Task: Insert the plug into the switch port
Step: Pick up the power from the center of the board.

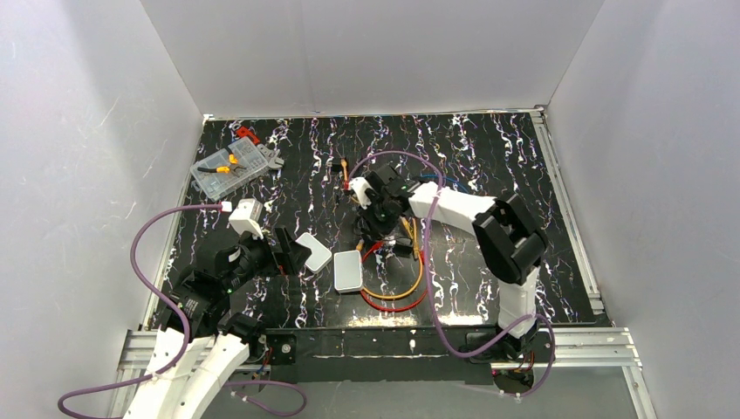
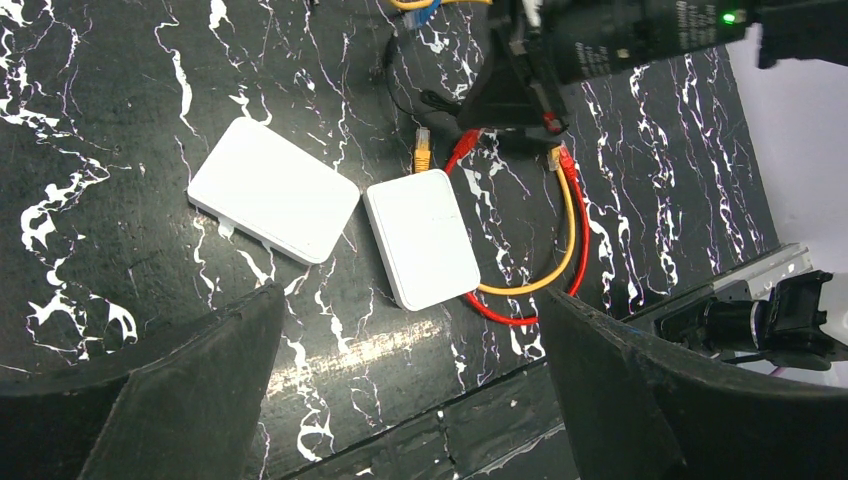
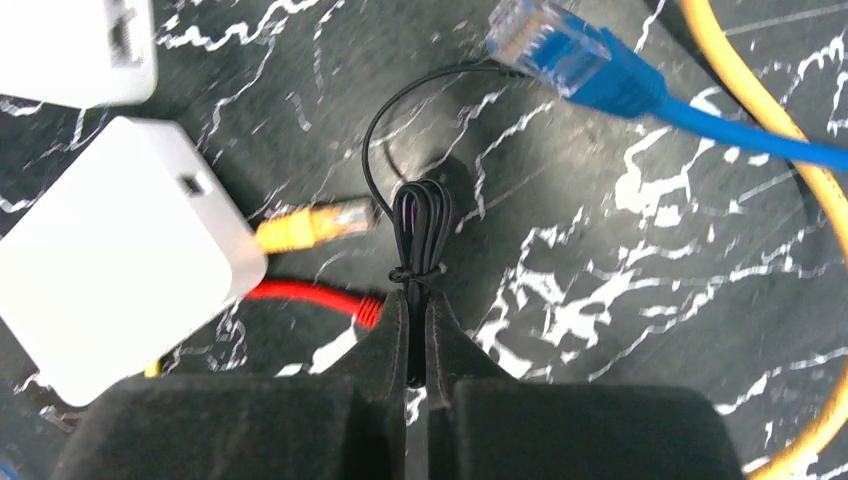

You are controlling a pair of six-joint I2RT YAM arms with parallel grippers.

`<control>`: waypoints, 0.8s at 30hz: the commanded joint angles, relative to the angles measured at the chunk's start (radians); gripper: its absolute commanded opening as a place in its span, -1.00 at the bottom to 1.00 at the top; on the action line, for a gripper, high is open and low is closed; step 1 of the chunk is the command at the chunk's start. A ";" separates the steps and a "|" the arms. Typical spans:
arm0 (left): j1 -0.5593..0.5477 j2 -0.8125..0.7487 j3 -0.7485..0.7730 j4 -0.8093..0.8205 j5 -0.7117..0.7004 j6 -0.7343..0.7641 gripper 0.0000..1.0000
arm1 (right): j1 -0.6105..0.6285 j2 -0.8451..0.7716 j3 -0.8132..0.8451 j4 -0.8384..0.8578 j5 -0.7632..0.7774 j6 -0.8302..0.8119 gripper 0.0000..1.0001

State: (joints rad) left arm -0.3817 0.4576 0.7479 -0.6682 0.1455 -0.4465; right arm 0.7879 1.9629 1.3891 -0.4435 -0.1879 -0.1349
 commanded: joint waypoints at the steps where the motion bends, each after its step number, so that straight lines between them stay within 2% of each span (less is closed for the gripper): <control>1: -0.001 0.012 -0.007 -0.005 0.020 0.001 0.96 | 0.010 -0.169 -0.083 0.032 -0.050 -0.005 -0.97; 8: -0.001 0.026 -0.011 0.031 0.104 0.002 0.97 | 0.045 -0.370 -0.236 0.036 -0.062 -0.004 -0.97; 15: 0.000 0.064 0.011 0.056 0.215 -0.034 0.96 | 0.132 -0.588 -0.392 0.074 -0.040 0.005 -0.97; 21: -0.001 0.113 0.025 0.100 0.391 -0.176 0.96 | 0.285 -0.868 -0.619 0.318 0.094 -0.012 -0.97; 24: 0.000 0.120 0.009 0.132 0.457 -0.215 0.96 | 0.312 -0.986 -0.683 0.388 0.063 -0.026 -0.97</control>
State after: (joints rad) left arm -0.3817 0.5716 0.7464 -0.5720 0.5110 -0.6144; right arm 1.0821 1.0645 0.7349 -0.1894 -0.1188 -0.1368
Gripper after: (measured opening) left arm 0.981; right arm 0.057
